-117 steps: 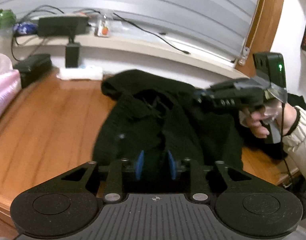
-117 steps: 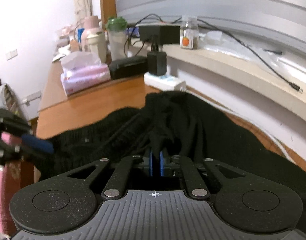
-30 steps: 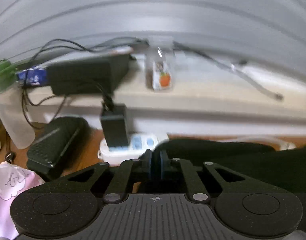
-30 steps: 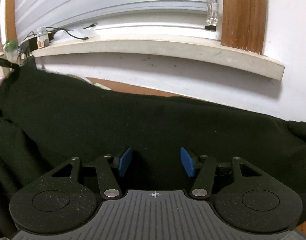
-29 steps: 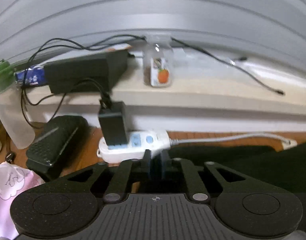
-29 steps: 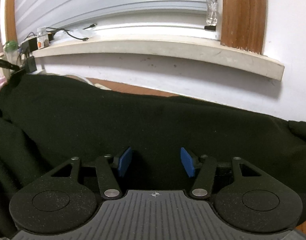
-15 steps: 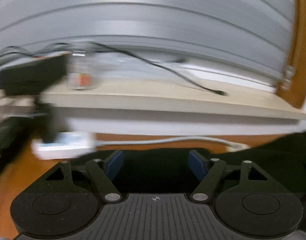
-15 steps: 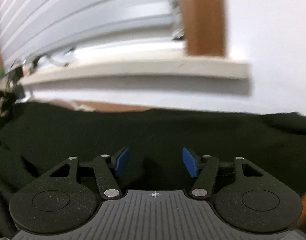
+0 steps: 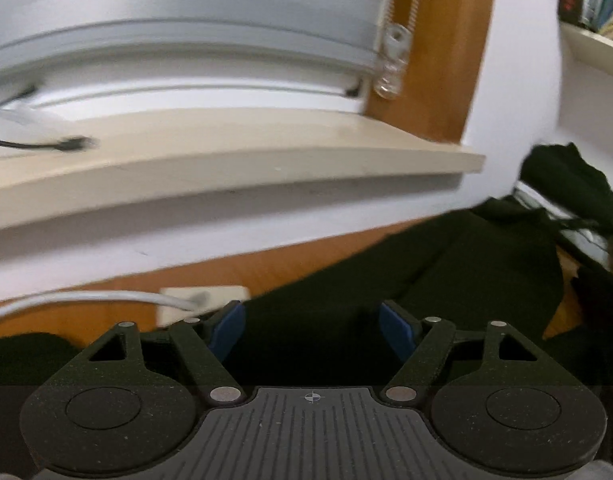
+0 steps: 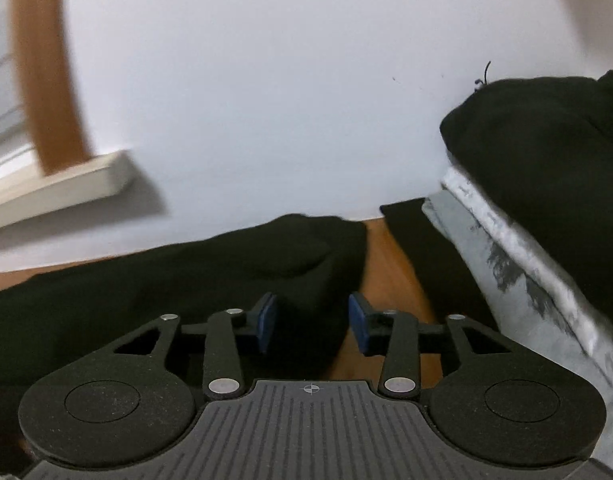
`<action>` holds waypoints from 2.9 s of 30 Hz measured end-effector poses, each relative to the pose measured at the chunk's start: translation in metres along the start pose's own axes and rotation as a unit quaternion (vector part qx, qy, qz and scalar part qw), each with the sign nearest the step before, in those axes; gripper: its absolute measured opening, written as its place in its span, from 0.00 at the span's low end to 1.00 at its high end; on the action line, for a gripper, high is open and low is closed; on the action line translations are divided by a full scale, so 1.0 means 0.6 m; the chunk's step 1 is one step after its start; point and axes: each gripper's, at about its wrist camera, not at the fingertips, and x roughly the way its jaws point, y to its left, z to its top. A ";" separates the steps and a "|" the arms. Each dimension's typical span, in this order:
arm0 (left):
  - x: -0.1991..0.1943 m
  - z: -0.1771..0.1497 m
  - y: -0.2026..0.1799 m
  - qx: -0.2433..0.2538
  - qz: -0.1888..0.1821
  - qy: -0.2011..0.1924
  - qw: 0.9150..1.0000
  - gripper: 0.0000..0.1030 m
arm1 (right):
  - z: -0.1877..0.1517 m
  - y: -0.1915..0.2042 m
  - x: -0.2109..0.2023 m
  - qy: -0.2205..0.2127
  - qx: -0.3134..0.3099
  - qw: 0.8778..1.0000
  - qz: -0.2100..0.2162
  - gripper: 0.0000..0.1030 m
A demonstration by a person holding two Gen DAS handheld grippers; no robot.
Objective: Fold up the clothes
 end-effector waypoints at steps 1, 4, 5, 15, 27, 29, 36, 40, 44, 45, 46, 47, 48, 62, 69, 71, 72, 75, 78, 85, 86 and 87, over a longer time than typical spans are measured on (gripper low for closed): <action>0.007 -0.007 -0.004 0.002 -0.004 0.002 1.000 0.75 | 0.006 0.002 0.011 -0.001 0.001 1.000 -0.002 0.45; 0.021 -0.031 -0.004 0.008 -0.002 0.013 1.000 0.75 | 0.027 0.015 0.049 0.000 -0.010 1.000 0.000 0.45; 0.019 -0.032 -0.003 0.007 -0.002 0.012 1.000 0.75 | 0.033 0.020 0.062 0.003 -0.019 1.000 0.001 0.45; 0.023 -0.029 0.003 -0.002 -0.013 0.011 1.000 0.76 | 0.051 -0.016 -0.022 -0.088 0.041 0.993 -0.063 0.10; 0.022 -0.032 -0.002 0.010 -0.010 0.014 1.000 0.77 | -0.021 0.006 -0.064 -0.055 0.020 0.995 -0.078 0.47; 0.020 -0.035 -0.005 0.018 -0.010 0.017 1.000 0.77 | -0.028 0.047 -0.050 -0.035 -0.018 0.999 -0.022 0.50; -0.005 -0.054 0.001 0.020 -0.028 0.019 0.999 0.77 | -0.077 0.117 -0.020 0.011 -0.116 0.992 0.041 0.51; -0.022 -0.067 -0.010 0.027 -0.031 0.020 0.999 0.78 | -0.092 0.109 -0.058 0.015 -0.099 0.994 0.051 0.54; -0.030 -0.067 -0.013 0.026 -0.029 0.026 0.999 0.78 | -0.097 0.110 -0.071 0.014 -0.098 0.994 0.046 0.58; -0.032 -0.063 -0.010 0.023 -0.031 0.031 0.999 0.78 | -0.095 0.114 -0.068 0.014 -0.099 0.994 0.044 0.58; -0.036 -0.057 -0.003 0.020 -0.031 0.034 0.999 0.76 | -0.093 0.117 -0.065 0.014 -0.100 0.994 0.041 0.58; -0.043 -0.051 0.008 0.019 -0.027 0.032 0.999 0.72 | -0.092 0.116 -0.063 0.014 -0.101 0.994 0.040 0.58; -0.051 -0.044 0.019 0.018 -0.022 0.029 0.999 0.70 | -0.091 0.116 -0.060 0.013 -0.101 0.994 0.040 0.58; 0.023 0.018 0.098 0.058 -0.029 0.118 0.991 0.49 | -0.091 0.114 -0.060 0.012 -0.099 0.994 0.040 0.59; 0.023 0.015 0.078 0.082 -0.040 0.114 0.989 0.03 | -0.091 0.113 -0.058 0.011 -0.099 0.994 0.042 0.59; 0.006 0.023 0.073 0.084 -0.024 0.079 0.993 0.03 | -0.091 0.113 -0.059 0.010 -0.099 0.994 0.042 0.58; -0.007 0.029 0.071 0.089 -0.013 0.054 0.994 0.03 | -0.091 0.112 -0.059 0.008 -0.098 0.994 0.042 0.58; -0.055 0.061 0.077 0.061 0.000 -0.016 0.998 0.02 | -0.091 0.110 -0.059 0.008 -0.093 0.995 0.046 0.58; -0.056 0.060 0.071 0.073 0.003 -0.007 0.997 0.03 | -0.088 0.107 -0.064 0.003 -0.090 0.995 0.049 0.58; -0.026 0.029 0.084 0.067 0.006 0.027 0.997 0.03 | 0.005 0.045 -0.059 -0.024 -0.061 0.998 0.014 0.58; -0.024 0.027 0.087 0.061 0.005 0.030 0.998 0.03 | 0.025 0.031 -0.050 -0.021 -0.056 0.998 0.005 0.58; -0.023 0.025 0.091 0.056 0.003 0.032 0.998 0.03 | 0.038 0.016 -0.032 -0.014 -0.056 0.998 -0.012 0.58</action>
